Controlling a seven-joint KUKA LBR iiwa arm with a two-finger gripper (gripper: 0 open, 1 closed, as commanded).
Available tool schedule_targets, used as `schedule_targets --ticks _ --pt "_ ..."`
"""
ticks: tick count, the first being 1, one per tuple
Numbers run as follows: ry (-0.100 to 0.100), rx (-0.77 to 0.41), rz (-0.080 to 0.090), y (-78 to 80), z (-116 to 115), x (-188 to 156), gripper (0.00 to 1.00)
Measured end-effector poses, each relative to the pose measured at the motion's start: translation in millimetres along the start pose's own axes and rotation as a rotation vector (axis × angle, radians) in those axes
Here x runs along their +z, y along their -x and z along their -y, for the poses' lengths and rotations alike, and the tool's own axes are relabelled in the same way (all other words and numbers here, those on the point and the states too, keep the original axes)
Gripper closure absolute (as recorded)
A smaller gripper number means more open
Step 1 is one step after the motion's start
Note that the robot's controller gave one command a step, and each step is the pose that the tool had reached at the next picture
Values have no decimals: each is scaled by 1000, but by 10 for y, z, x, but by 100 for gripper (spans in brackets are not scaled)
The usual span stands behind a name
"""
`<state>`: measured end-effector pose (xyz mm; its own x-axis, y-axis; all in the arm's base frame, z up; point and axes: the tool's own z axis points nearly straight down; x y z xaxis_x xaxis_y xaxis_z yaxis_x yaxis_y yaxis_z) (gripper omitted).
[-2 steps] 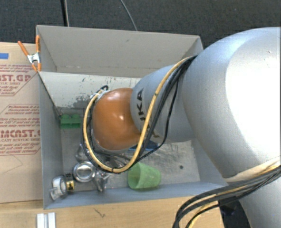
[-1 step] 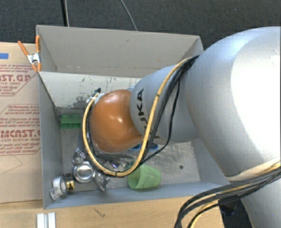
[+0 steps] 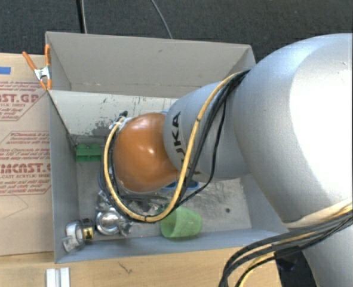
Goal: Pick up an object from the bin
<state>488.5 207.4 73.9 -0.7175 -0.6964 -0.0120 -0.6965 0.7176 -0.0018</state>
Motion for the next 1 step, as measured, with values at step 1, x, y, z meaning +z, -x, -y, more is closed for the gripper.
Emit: schedule_targets --ticks 1 --pt "-1 0 -3 35 0 -854 100"
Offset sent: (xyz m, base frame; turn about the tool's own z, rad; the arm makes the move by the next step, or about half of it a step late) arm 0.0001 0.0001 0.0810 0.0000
